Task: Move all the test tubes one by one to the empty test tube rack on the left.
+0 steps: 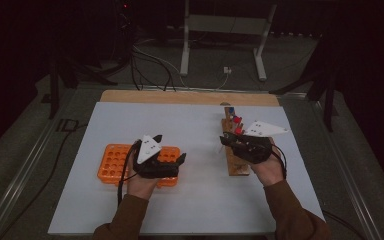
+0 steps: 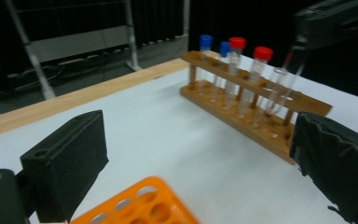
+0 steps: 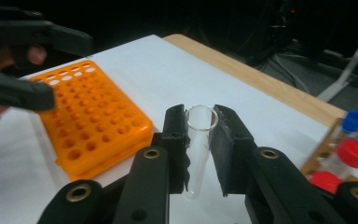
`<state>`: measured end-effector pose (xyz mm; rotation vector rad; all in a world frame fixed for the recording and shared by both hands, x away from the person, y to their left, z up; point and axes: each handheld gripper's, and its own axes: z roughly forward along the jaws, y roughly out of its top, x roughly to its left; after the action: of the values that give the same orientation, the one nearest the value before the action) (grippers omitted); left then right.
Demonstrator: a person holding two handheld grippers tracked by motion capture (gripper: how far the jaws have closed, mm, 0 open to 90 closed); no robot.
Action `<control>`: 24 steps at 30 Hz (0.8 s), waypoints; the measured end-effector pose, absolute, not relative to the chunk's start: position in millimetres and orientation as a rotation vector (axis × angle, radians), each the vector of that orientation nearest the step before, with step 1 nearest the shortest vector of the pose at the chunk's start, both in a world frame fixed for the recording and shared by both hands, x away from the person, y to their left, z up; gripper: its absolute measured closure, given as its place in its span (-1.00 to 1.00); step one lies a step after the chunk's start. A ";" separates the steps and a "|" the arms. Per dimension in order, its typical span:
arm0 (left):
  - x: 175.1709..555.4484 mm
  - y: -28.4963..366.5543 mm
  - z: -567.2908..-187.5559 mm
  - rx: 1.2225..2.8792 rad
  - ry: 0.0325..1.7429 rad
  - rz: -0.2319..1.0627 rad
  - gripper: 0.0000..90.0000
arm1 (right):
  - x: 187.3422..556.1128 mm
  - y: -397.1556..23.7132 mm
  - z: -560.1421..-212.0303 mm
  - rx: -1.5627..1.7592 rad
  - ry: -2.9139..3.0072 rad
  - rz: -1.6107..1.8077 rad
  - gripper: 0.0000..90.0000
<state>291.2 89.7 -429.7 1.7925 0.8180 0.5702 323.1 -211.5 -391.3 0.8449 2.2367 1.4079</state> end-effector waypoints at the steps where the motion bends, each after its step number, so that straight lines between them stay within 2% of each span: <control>1: 291.2 89.7 -429.7 1.792 0.818 0.570 -0.89 | 323.4 -209.0 -391.7 0.841 2.245 1.412 0.69; 5: 292.3 69.9 -431.6 1.837 0.768 0.549 -0.85 | 323.9 -201.5 -392.8 0.841 2.267 1.421 0.69; 11: 294.4 47.7 -432.6 1.864 0.714 0.538 -0.57 | 324.2 -186.1 -395.3 0.818 2.319 1.433 0.69; 14: 295.6 36.7 -432.4 1.882 0.679 0.544 -0.36 | 323.8 -181.3 -395.3 0.809 2.336 1.439 0.69; 19: 297.2 29.2 -433.3 1.903 0.630 0.532 0.18 | 323.6 -176.2 -394.9 0.800 2.359 1.451 0.69; 24: 298.3 26.2 -434.1 1.912 0.618 0.526 0.52 | 323.1 -173.0 -395.4 0.790 2.371 1.461 0.69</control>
<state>298.3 26.2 -434.1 1.9119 0.6175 0.5256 323.1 -173.0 -395.4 0.7896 2.3709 1.4614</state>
